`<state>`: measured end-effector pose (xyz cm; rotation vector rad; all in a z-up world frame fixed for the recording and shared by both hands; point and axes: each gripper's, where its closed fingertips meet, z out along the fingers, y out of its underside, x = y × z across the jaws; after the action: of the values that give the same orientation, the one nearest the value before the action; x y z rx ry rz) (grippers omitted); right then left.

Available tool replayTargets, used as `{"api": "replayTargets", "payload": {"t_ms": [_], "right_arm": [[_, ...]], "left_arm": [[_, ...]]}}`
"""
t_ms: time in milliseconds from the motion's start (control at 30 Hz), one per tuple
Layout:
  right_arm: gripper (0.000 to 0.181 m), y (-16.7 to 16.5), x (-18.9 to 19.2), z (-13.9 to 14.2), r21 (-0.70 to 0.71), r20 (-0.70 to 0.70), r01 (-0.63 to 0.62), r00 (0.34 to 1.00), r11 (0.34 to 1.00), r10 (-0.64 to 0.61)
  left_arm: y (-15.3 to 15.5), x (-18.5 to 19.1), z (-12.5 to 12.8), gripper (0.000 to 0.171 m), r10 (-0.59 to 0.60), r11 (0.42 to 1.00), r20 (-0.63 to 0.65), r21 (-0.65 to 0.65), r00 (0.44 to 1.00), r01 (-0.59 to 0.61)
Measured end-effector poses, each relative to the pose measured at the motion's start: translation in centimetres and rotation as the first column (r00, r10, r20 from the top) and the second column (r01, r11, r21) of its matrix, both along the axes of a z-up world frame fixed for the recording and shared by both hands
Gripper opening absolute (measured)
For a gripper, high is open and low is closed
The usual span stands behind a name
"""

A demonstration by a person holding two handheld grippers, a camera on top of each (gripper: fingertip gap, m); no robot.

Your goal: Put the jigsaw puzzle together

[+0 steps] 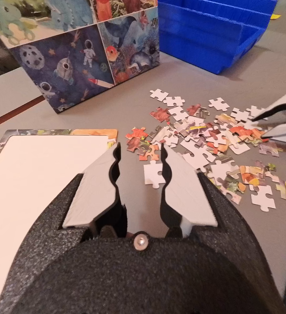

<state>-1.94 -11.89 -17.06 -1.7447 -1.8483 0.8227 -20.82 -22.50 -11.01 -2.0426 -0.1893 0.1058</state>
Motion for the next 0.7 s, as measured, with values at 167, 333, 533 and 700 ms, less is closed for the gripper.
{"api": "replayTargets", "payload": {"t_ms": [167, 333, 533, 700], "right_arm": [[0.035, -0.5, -1.4, -0.1, -0.052, 0.022, -0.035, 0.999, 0.998, 0.036], [0.034, -0.6, -2.5, -0.7, 0.013, 0.051, -0.054, 0.997, 0.998, 0.053], [0.033, -0.4, -2.5, -0.9, 0.163, 0.007, -0.045, 0.999, 0.986, 0.044], [0.007, 0.0, -2.0, 0.4, 0.192, -0.075, -0.006, 0.997, 0.981, 0.020]], "left_arm": [[0.5, 4.0, 0.0, 0.046, -0.125, 0.992, -0.034, 0.021, 0.992, 0.125], [-1.5, 5.8, -2.8, 0.046, -0.178, 0.981, -0.018, -0.083, 0.984, 0.176], [-4.4, 4.0, -3.3, 0.043, -0.067, 0.992, 0.012, -0.105, 0.998, 0.068], [-9.1, -0.9, -4.0, 0.043, 0.118, 0.976, -0.099, -0.169, 0.988, -0.134]]}}
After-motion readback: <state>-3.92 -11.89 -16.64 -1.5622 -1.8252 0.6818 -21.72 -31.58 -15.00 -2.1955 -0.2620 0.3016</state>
